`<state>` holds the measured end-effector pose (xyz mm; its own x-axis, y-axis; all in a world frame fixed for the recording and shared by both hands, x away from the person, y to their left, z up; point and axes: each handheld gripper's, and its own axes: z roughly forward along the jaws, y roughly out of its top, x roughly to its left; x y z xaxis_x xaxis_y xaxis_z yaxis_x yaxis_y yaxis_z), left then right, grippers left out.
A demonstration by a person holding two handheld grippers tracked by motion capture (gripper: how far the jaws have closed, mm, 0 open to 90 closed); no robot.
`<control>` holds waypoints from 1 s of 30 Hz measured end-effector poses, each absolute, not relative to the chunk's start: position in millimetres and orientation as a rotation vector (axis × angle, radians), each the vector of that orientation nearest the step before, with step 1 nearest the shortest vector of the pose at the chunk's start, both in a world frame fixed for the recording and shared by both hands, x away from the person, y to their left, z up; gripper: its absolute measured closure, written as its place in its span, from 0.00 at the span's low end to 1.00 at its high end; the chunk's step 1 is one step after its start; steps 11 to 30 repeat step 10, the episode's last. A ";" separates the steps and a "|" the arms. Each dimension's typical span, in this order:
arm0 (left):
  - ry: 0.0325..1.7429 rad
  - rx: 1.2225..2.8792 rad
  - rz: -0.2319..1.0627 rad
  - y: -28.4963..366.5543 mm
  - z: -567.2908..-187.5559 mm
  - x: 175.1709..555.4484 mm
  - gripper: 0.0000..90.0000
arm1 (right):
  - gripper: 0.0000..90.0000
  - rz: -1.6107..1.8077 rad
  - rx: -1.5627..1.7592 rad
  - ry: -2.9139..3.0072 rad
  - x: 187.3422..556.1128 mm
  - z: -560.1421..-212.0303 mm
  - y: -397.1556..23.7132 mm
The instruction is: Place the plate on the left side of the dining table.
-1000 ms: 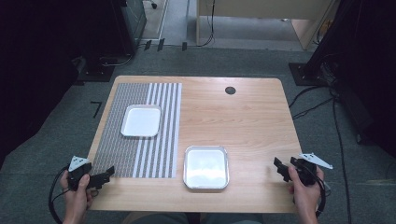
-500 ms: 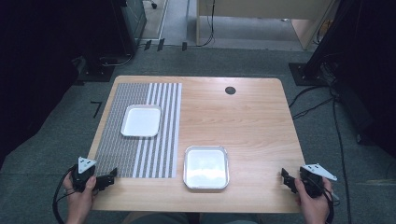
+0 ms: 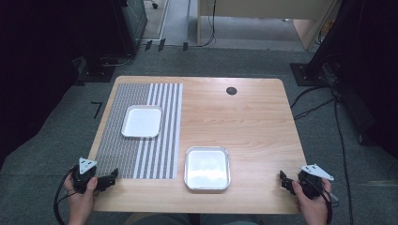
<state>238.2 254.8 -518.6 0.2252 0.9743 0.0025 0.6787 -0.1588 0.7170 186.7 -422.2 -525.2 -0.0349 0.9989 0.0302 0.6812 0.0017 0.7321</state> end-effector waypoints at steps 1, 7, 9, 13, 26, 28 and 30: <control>1.518 1.911 0.644 254.8 -518.6 238.2 0.03 | 0.16 0.801 1.730 1.768 186.7 -525.2 -422.2; 1.518 1.911 0.644 254.8 -518.6 238.2 0.03 | 0.15 0.797 1.733 1.767 186.7 -525.2 -422.3; 1.518 1.911 0.643 254.9 -518.6 238.3 0.03 | 0.15 0.797 1.734 1.766 186.7 -525.1 -422.3; 1.518 1.911 0.643 254.9 -518.6 238.3 0.03 | 0.15 0.797 1.734 1.766 186.7 -525.1 -422.3; 1.518 1.911 0.643 254.9 -518.6 238.3 0.03 | 0.15 0.797 1.734 1.766 186.7 -525.1 -422.3; 1.518 1.911 0.643 254.9 -518.6 238.3 0.03 | 0.15 0.797 1.734 1.766 186.7 -525.1 -422.3; 1.518 1.911 0.643 254.9 -518.6 238.3 0.03 | 0.15 0.797 1.734 1.766 186.7 -525.1 -422.3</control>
